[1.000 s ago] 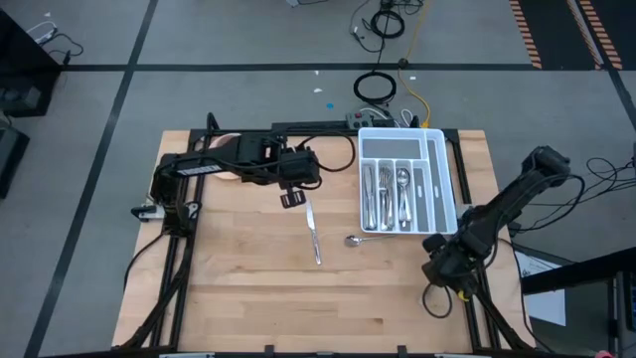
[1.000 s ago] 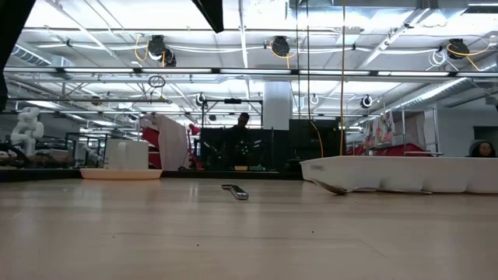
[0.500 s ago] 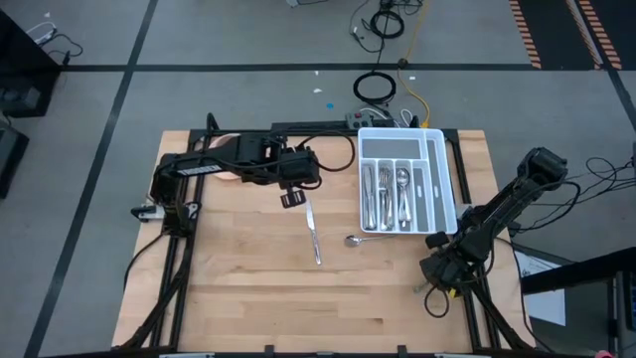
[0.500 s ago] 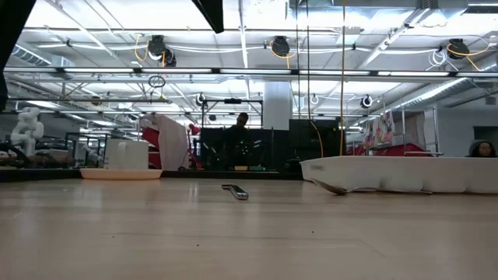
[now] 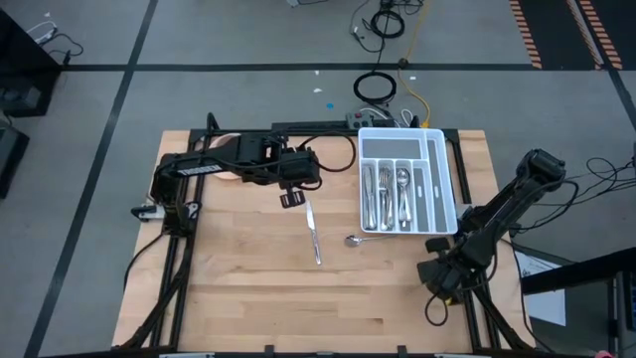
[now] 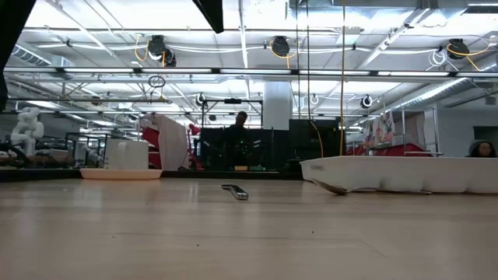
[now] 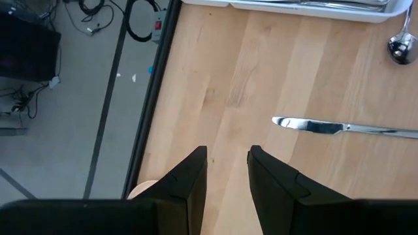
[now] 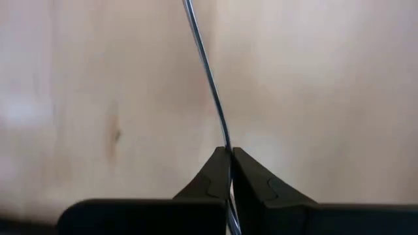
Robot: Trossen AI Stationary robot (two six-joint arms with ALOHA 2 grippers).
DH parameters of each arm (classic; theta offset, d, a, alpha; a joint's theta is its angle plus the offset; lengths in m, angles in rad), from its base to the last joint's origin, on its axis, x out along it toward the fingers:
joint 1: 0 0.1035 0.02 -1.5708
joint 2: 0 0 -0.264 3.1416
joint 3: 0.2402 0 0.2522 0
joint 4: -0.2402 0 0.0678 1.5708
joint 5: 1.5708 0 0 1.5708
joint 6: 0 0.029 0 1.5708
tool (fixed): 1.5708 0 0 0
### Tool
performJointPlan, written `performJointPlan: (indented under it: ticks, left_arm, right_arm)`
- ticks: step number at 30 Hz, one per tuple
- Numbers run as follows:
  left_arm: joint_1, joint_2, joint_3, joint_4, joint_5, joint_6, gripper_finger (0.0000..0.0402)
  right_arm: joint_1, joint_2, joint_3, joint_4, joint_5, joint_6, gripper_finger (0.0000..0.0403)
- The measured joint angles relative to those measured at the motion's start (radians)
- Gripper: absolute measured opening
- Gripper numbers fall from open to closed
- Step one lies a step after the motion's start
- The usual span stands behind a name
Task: Sort silverware
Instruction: Put the silver spoon into the white cutlery tray
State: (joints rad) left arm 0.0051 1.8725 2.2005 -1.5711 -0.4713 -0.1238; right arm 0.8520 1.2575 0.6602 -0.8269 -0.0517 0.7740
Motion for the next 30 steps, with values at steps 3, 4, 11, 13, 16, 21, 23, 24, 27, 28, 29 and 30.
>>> performJointPlan:
  ticks: [3, 4, 11, 13, 16, 21, 23, 24, 27, 28, 29, 30]
  left_arm:
    - [0.0, 0.0, 0.0, 0.0, 0.001, -0.001, 0.0116]
    - [0.0, 0.0, 0.0, 0.0, 0.01, -0.001, 0.0116]
    - [0.002, 0.0, 0.0, 0.049, 0.09, -0.066, 0.0116]
    - [0.008, 0.0, 0.0, 0.11, 0.171, -0.081, 0.0116]
    - [0.018, 0.0, 0.0, 0.233, 0.332, -0.081, 0.0116]
    - [0.037, 0.001, 0.0, 0.425, 0.536, -0.098, 0.0116]
    - [0.048, 0.003, 0.0, 0.476, 0.601, -0.107, 0.0116]
    - [0.053, 0.004, 0.0, 0.488, 0.628, -0.107, 0.0116]
    - [0.06, 0.004, 0.0, 0.513, 0.647, -0.106, 0.0116]
    - [0.063, 0.004, 0.0, 0.517, 0.649, -0.106, 0.0116]
    - [0.065, 0.004, 0.0, 0.521, 0.652, -0.106, 0.0116]
    - [0.069, 0.004, 0.0, 0.522, 0.656, -0.106, 0.0116]
  right_arm:
    - [0.0, -0.001, 0.063, -0.056, 0.138, 0.04, 0.0]
    - [0.0, -0.001, 0.079, -0.075, 0.182, 0.054, 0.0]
    - [-0.001, -0.002, 0.178, -0.29, 0.526, 0.171, 0.0]
    - [-0.01, 0.005, 0.208, -0.383, 0.666, 0.197, 0.0]
    - [-0.043, 0.035, 0.25, -0.538, 0.832, 0.185, 0.0]
    - [-0.129, 0.108, 0.29, -0.732, 1.013, 0.033, 0.0]
    - [-0.167, 0.128, 0.284, -0.741, 1.044, 0.024, 0.0]
    - [-0.183, 0.13, 0.273, -0.732, 1.046, 0.002, 0.0]
    - [-0.206, 0.142, 0.246, -0.686, 1.04, -0.07, 0.0]
    - [-0.209, 0.15, 0.244, -0.682, 1.037, -0.081, 0.0]
    - [-0.21, 0.158, 0.245, -0.679, 1.038, -0.083, 0.0]
    - [-0.209, 0.166, 0.251, -0.689, 1.039, -0.082, 0.0]
